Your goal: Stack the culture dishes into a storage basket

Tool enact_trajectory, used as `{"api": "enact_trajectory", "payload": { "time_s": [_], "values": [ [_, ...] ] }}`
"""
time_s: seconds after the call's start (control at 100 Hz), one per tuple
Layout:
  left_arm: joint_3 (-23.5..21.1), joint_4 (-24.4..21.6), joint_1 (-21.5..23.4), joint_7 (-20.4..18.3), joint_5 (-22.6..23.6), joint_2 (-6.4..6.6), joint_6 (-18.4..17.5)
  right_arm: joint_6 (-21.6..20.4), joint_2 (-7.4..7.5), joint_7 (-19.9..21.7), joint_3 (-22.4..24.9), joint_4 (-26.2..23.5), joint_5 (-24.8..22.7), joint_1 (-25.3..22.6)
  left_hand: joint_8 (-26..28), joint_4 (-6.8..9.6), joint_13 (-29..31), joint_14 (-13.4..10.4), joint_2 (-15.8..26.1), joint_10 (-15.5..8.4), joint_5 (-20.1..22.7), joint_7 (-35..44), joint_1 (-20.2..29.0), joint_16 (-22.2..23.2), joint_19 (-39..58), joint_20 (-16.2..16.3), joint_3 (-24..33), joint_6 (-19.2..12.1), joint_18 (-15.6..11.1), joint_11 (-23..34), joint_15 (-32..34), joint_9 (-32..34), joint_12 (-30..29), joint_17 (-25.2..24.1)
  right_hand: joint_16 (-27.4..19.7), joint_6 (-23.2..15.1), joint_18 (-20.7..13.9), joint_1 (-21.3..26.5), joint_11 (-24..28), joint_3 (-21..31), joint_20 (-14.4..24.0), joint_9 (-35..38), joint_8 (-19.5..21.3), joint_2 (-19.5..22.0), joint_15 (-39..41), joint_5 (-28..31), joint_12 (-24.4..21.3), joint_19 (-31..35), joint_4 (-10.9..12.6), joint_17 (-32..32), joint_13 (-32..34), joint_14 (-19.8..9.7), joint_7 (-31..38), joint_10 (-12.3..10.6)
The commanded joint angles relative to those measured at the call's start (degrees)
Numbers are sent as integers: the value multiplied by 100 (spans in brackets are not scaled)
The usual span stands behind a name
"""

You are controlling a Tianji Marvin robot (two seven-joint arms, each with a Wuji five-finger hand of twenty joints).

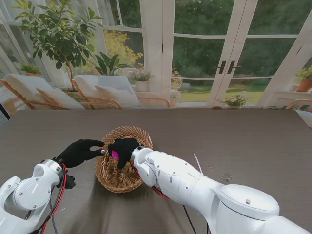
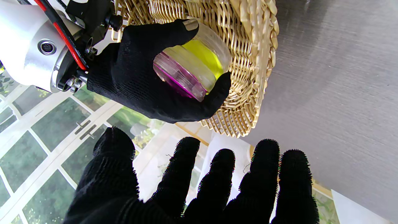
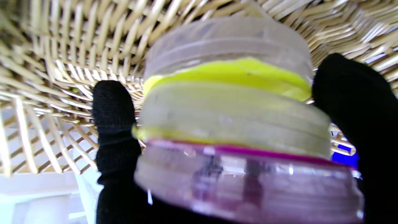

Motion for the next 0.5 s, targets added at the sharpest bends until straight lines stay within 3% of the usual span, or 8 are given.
{"api": "enact_trajectory", "payload": {
  "time_s": [0.0,0.49],
  "values": [
    [7,4,3,-122,-16,-14,-11,14,6,93,-22,-53,-44,8,22,171,-58,144,202,62,79,39,194,-15,106,75,-90,30,84,-40,-79,9,-78,-52,-53,27,182,-193,-65,31,-57,-262,-74,123,-62,-290,-103,-128,246,-2079,-176,-118,-63,42],
    [18,12,-11,-130,-24,-13,1,81,76,233,-63,-163,-104,40,20,170,-63,137,205,61,63,32,193,-14,107,75,-91,27,87,-39,-79,14,-76,-55,-254,146,192,-514,-218,-162,-130,-850,-206,324,-420,-1036,-326,-445,189,-2349,-544,-83,-398,126]
  ]
}}
